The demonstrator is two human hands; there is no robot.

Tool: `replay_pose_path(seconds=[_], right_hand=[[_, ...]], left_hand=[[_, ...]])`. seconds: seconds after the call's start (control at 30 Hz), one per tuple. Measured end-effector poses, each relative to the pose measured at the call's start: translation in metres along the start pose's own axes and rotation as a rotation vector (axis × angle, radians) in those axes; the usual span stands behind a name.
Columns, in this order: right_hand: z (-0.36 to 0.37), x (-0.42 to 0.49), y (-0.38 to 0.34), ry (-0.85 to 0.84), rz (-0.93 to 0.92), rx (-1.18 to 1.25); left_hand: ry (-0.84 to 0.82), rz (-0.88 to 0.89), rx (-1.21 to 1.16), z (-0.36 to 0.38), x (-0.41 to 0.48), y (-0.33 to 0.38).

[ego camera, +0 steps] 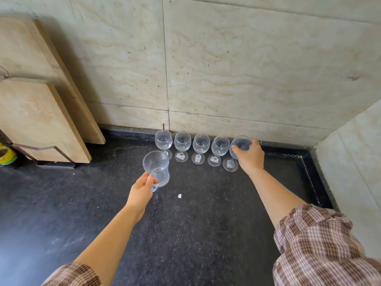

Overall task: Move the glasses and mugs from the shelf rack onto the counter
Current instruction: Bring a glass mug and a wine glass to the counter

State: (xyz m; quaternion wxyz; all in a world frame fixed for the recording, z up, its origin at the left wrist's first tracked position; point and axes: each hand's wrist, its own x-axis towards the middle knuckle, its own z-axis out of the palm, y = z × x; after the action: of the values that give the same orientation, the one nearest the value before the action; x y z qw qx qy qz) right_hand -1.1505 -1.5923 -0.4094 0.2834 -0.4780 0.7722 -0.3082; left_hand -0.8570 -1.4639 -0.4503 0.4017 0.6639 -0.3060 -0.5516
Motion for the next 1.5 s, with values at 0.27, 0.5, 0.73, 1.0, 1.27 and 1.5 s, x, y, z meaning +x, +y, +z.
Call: replay_pose_path(seconds=[0.27,0.5,0.73,1.0,1.27,1.5], right_hand=[[-0.005,0.000,0.005,-0.057,-0.031,-0.105],[-0.008,-0.013,0.002,-0.012,-0.122,-0.332],[0.001,-0.044,-0.008,-0.049,-0.253,-0.386],[0.025,-0.100,-0.031,-0.185,-0.393,-0.395],[0.057,-0.164,-0.072,-0.489,-0.669,-0.427],[0.104,-0.263,-0.108,-0.710,-0.958,-0.490]], left_hand=[[0.056,0.026,0.028,0.002,0.004,-0.007],[0.120,0.032,-0.007,0.007,0.004,-0.010],[0.191,-0.020,-0.080,0.017,0.003,-0.008],[0.116,-0.140,0.191,-0.007,-0.015,0.009],[0.355,-0.053,0.335,-0.060,-0.089,0.008],[0.652,-0.001,0.539,-0.130,-0.194,-0.016]])
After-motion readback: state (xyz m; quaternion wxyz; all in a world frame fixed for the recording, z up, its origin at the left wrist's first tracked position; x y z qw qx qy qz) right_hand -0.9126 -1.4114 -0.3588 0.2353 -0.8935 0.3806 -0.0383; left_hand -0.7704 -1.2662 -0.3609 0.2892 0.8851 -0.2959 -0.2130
